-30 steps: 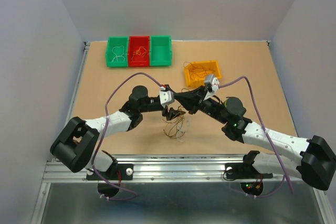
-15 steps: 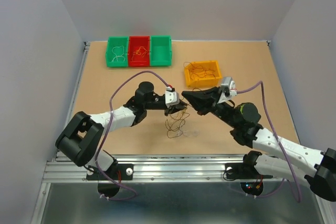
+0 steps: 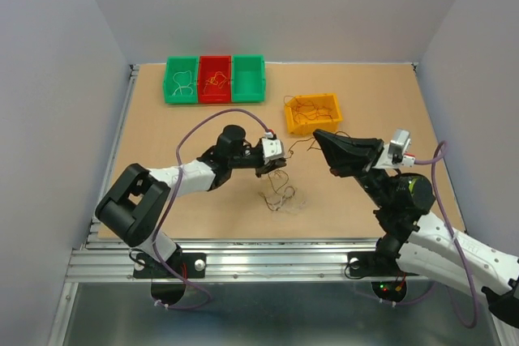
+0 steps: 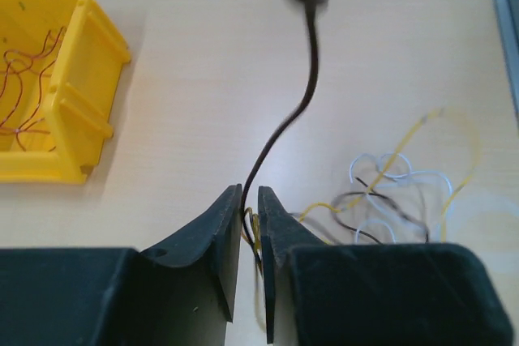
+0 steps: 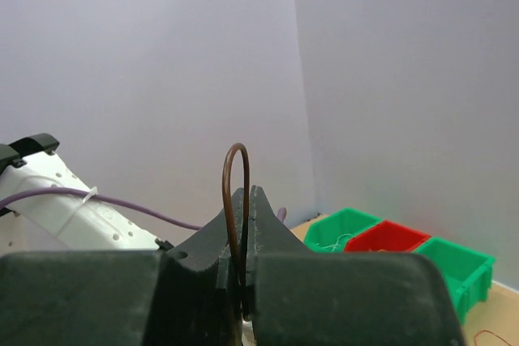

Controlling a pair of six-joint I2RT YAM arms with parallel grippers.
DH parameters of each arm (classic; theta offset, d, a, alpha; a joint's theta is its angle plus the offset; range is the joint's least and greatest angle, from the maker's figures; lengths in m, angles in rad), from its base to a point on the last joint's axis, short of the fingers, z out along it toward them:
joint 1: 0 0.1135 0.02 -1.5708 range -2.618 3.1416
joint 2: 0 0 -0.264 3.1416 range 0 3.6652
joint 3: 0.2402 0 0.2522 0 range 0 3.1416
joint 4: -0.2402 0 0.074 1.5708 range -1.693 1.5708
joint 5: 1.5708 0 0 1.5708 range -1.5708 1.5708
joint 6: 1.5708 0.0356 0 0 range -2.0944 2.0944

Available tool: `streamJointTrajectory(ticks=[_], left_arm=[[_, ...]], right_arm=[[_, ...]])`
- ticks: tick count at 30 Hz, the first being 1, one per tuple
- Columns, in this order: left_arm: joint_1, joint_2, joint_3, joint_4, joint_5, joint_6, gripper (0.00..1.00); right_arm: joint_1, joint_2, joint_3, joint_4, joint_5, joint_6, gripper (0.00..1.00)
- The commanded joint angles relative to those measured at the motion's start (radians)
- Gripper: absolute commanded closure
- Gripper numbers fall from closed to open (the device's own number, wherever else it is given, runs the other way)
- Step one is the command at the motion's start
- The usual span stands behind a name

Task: Untangle the cables

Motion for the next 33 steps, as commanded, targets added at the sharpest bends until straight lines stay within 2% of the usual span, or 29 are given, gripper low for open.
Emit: streamJointTrajectory(ticks=[1,3,7,18,22,26,29,33], left_arm=[[0.000,0.037,0.074,-0.057,-0.137,0.045,0.75],[0.009,0.064,0.092,-0.064,-0.233,0.062,0.77],[0.025,0.080,0.120,-0.103,-0.282,0.071,0.78],[0.060,0.129,0.186,-0.133,-0.310,0.005,0.78],[0.127,0.159,0.242,-0.143,-0.310,-0.079,0.78],[0.238,0.188,0.294,-0.169,-0.197,-0.185,0.78],[0.301,0.172,0.304,-0.176,-0.154,-0.220,0.78],[0.313,0.092,0.261,-0.160,-0.172,-0.205,0.78]], right_arm=[[0.004,-0.095,-0.055,0.075,0.131,-0.043,0.99],[0.004,-0.170,-0.094,0.073,0.177,-0.055,0.99],[0.006,-0.288,-0.149,0.070,0.229,-0.074,1.00],[0.006,-0.610,-0.218,-0.049,0.355,-0.127,0.99],[0.006,-0.713,-0.223,-0.117,0.494,-0.131,0.99],[0.006,-0.709,-0.185,-0.192,0.603,-0.170,0.99],[0.006,-0.706,-0.169,-0.224,0.567,-0.166,0.99],[0.006,-0.640,-0.096,-0.330,0.530,-0.144,0.99]])
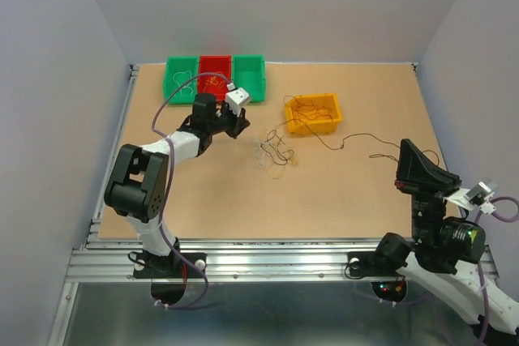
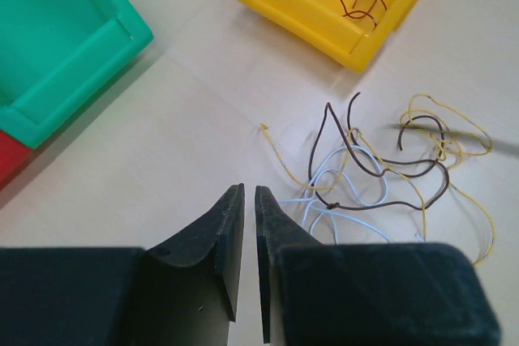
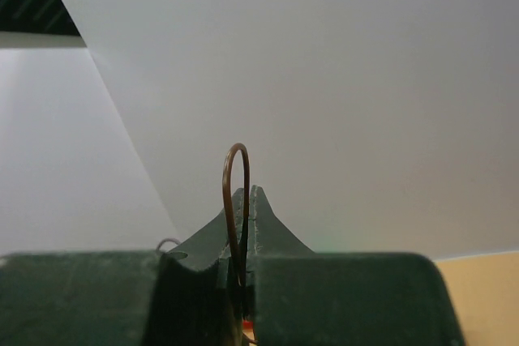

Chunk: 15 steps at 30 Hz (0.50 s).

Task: Untangle the cables

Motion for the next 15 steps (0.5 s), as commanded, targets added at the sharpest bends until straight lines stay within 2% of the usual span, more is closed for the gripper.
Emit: streamJointTrajectory(ticks=[1,4,6,10,12,13,15], left_arm=[[-0.008,-0.123,-0.017,0.028,0.047,-0.029,0.78],[-0.008,-0.213,-0.067,0.055,0.051,-0.023,0.78],[-0.008,-0.282,-0.104,0.069,0.059,-0.012,0.78],[-0.010,-0.388,-0.156,0.077,0.081,0.007,0.78],[-0.010,-0.430,-0.181,0.083,0.110,0.017,0.69],[-0.010,-0.439,-0.195,0.085,0.128,0.022,0.59],[-0.010,-0.460,-0.207,0.091,0.195,0.036,0.50]], right_arm=[[0.006,0.083,0.116,-0.129,-0.006,0.000,0.99],[0.004,0.228,0.208,-0.220,-0.053,0.000,0.99],[0.006,0.379,0.263,-0.304,-0.128,0.023,1.00],[0.006,0.580,0.394,-0.364,-0.277,0.027,0.99],[0.006,0.704,0.449,-0.363,-0.344,0.023,0.99],[0.006,0.770,0.463,-0.349,-0.355,0.023,0.99],[0.006,0.818,0.477,-0.276,-0.389,0.020,0.99]])
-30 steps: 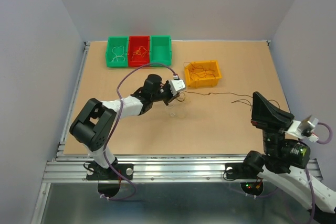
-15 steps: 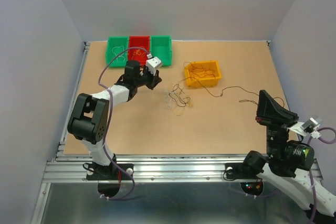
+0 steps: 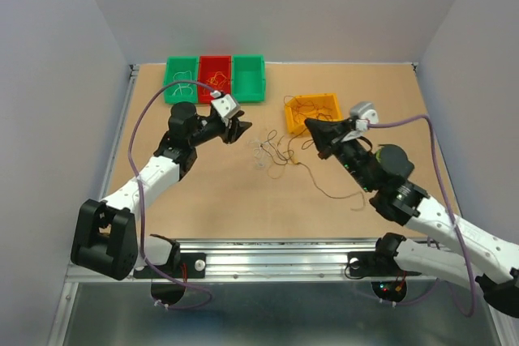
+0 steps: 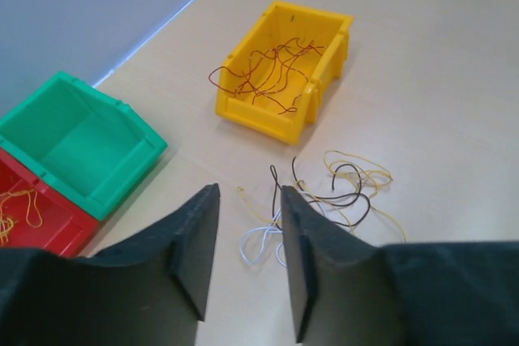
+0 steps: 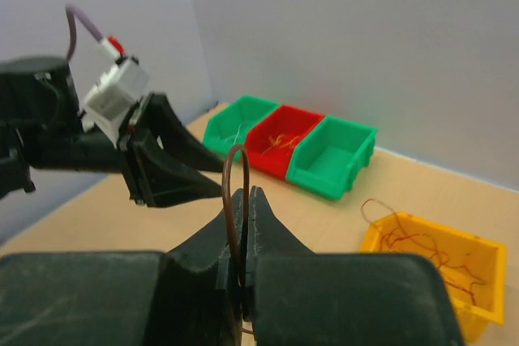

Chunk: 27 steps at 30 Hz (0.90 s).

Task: Untangle the cables

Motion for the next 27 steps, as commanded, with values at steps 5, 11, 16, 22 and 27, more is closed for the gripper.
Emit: streamJointTrajectory(ticks=[5,11,16,22,27], left_arm=[[-0.013,-0.036,-0.065,0.048,0.249,0.071,0.25],[-0.042,-0.007,-0.074,0.074,0.234,0.074,0.18],[-0.048,0.016,-0.079,0.080,0.298,0.091,0.18],[-0.062,-0.013,-0.108,0.082,0.349,0.146,0.18],[-0.094,-0.044,-0.139,0.082,0.390,0.190,0.19]], right_arm=[[0.006,0.167,0.060,0.186,-0.173,0.024,0.99],[0.006,0.176,0.016,0.327,-0.271,0.067,1.00],[0.006,0.185,0.003,0.367,-0.279,0.082,0.99],[0.006,0.228,0.020,0.378,-0.279,0.088,0.99],[0.006,0.257,0.026,0.404,-0.303,0.102,0.99]])
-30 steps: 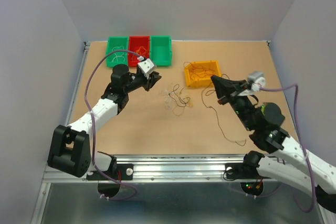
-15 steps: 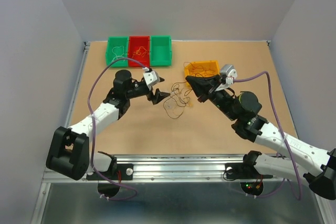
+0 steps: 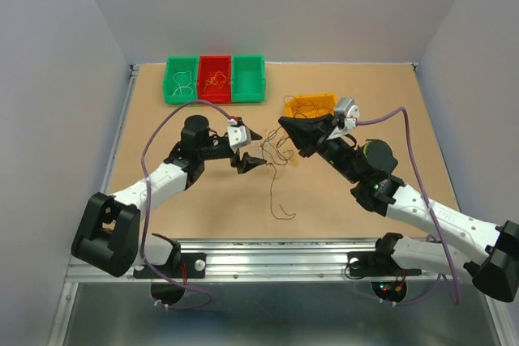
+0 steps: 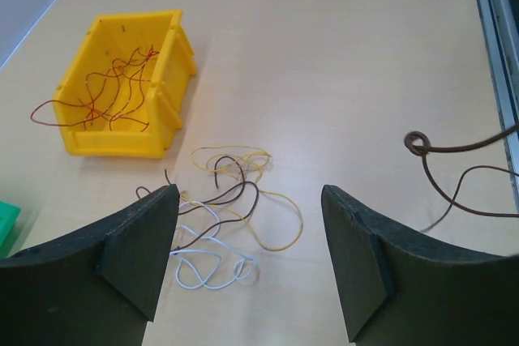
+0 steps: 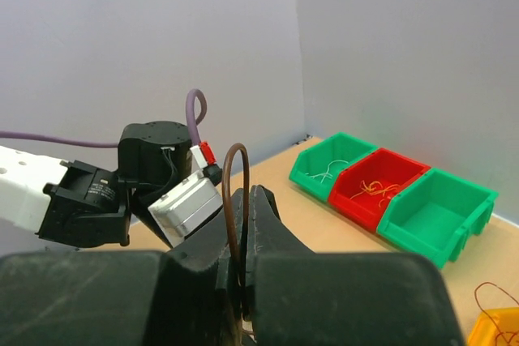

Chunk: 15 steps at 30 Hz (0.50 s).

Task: Untangle the cables

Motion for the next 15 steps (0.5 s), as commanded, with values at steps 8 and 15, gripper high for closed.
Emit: streamJointTrajectory(ticks=[8,15], left_arm=[[-0.026,-0.134,-0.053,0.040,0.142,0.069,0.20],[-0.043,-0.113,-0.039,0.041,0.110,0.060,0.30]], right_arm=[[0.006,0.024,0.019,0.093,-0.079,0.041,0.99],[0.006,0.024,0.015,0.096,-0.095,0.050,1.00]])
